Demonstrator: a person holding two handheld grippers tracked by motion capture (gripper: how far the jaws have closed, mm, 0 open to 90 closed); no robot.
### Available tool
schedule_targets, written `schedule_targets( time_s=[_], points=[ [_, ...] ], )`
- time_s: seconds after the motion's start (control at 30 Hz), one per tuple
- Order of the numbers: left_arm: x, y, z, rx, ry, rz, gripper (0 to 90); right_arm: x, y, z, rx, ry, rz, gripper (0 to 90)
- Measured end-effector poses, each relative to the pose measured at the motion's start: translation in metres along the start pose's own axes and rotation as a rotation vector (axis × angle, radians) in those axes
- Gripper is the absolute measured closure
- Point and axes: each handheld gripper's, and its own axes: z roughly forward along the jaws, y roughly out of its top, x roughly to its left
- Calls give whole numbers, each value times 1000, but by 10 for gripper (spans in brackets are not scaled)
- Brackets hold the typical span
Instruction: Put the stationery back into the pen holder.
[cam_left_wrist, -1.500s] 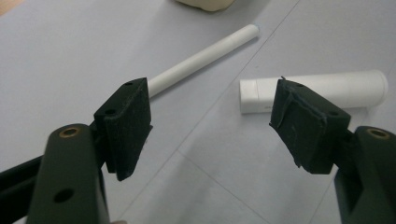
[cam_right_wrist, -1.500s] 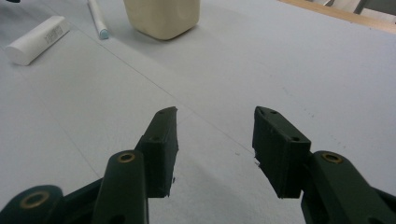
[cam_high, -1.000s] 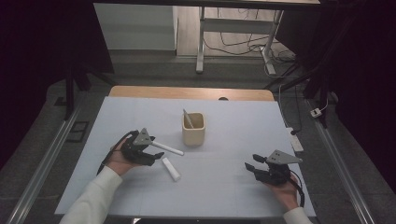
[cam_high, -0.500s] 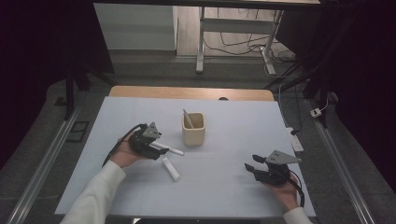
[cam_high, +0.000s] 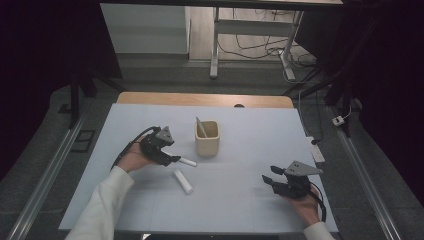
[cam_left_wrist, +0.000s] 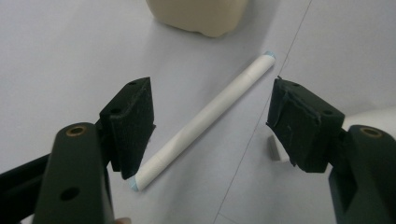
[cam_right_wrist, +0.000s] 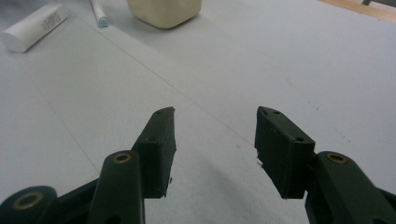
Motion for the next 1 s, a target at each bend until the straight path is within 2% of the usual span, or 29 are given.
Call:
schedule_targets(
  time_s=[0.5,0.63,1.0],
  points=[
    [7,17,22,52,-55,65,311,0,-3,-3,9,-7,1,476],
    [9,21,29,82,-68,88,303,0,-6,-6,11,-13,6,476],
    [13,24,37,104,-79,115,311,0,-10,-11,12,-24,12,476]
  ],
)
